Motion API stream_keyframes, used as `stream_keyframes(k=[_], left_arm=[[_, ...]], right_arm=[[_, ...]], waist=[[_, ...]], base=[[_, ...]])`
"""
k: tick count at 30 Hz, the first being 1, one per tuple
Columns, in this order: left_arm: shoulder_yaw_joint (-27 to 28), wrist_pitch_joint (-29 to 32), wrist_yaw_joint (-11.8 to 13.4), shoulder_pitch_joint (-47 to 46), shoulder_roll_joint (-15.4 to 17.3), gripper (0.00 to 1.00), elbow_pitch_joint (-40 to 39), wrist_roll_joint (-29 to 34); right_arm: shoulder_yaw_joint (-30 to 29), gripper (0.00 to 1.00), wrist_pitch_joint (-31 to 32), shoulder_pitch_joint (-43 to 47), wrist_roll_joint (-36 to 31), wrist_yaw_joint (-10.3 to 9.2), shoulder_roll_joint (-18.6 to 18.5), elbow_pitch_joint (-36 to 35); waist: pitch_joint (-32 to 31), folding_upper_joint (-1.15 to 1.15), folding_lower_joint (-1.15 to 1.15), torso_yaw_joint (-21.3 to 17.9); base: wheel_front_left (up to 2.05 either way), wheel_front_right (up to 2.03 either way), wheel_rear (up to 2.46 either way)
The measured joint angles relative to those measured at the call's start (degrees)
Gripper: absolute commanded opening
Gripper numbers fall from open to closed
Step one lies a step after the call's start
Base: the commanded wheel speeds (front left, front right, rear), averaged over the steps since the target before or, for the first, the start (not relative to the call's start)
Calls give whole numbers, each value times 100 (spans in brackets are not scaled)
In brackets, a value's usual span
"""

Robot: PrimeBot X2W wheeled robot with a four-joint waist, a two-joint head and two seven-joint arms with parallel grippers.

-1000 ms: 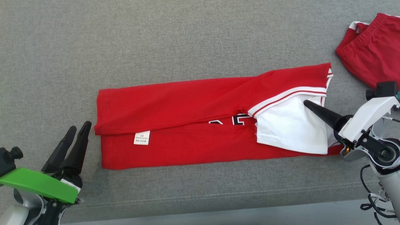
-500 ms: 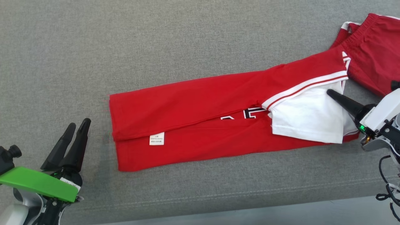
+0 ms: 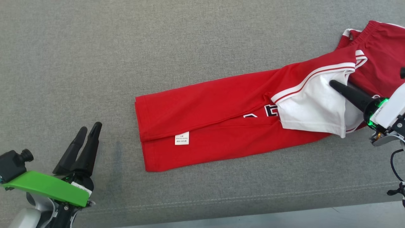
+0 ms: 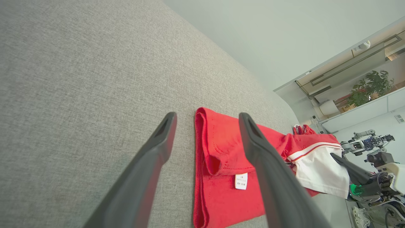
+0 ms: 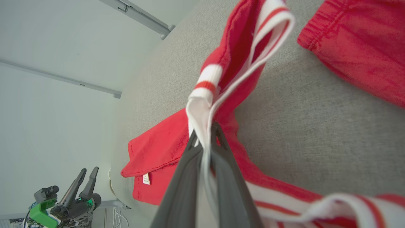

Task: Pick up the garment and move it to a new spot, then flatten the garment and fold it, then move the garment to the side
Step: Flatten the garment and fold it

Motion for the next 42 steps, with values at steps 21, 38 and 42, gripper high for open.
stream_keyframes(k=[21, 38, 42], left_arm=[[-935, 66, -237, -728, -987, 100, 382, 22], [-1156, -90, -313, -905, -1445, 100, 1078, 34], [-1151, -108, -334, -905, -1434, 100, 1124, 34]], right_arm=[[1200, 0, 1269, -518, -894, -951, -279, -1295], [1709, 0, 1390, -768, -1529, -968, 755, -834], [1651, 0, 1384, -768, -1639, -968, 956, -579]], waist=[[-25, 0, 0, 1038], [-141, 0, 0, 2215], [-223, 0, 0, 2282]], base=[[0, 0, 0], [0, 0, 0], [0, 0, 0]])
